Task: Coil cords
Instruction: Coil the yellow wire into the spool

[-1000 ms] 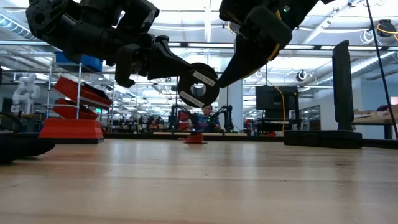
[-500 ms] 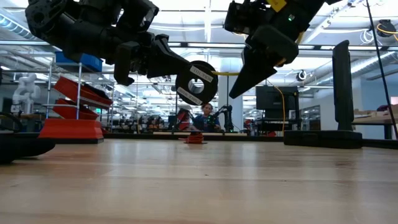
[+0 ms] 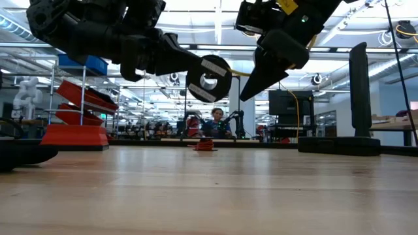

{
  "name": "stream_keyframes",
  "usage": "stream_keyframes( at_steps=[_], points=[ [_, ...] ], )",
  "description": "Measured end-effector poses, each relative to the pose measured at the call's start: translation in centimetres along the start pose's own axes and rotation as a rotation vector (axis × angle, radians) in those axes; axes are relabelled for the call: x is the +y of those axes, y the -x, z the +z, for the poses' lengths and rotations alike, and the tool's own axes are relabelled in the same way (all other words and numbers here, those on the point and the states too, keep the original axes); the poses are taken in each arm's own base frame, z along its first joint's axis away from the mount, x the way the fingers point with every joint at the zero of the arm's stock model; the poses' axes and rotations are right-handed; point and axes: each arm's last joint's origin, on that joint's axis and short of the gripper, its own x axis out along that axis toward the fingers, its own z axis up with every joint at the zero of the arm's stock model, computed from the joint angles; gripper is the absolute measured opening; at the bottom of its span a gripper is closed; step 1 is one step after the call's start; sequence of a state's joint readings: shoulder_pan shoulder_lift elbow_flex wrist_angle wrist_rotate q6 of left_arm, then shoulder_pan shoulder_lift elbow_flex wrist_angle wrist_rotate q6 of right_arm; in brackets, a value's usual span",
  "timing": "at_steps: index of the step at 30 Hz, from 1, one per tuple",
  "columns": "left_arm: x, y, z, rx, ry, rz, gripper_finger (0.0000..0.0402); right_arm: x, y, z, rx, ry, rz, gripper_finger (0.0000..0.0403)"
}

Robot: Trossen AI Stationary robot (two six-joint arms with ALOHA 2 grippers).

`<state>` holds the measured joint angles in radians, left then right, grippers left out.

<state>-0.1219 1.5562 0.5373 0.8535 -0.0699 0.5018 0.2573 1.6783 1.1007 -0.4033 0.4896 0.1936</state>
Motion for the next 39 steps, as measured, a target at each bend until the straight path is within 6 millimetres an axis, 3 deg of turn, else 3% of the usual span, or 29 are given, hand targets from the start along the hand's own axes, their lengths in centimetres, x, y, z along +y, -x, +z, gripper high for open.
stream_keyframes(
  at_steps=[13, 23, 29, 39],
  points=[
    [0.2, 0.0, 0.7, -0.097, 0.055, -0.013, 0.0, -0.1, -0.4, 0.2, -0.078, -0.007, -0.051, 0.0002],
    [0.4, 0.0, 1.0, -0.134, 0.08, -0.012, 0.0, 0.2, -1.8, -1.5, -0.18, -0.029, -0.032, 0.0003],
    [0.6, 0.1, 1.3, -0.17, 0.098, -0.001, 0.0, 0.3, -2.3, -2.3, -0.282, -0.059, -0.03, 0.0003],
    [1.6, 0.3, 2.2, -0.266, 0.158, 0.096, 0.0, -0.1, -2.0, -1.9, -0.506, -0.135, -0.096, 0.0004]
  ],
)
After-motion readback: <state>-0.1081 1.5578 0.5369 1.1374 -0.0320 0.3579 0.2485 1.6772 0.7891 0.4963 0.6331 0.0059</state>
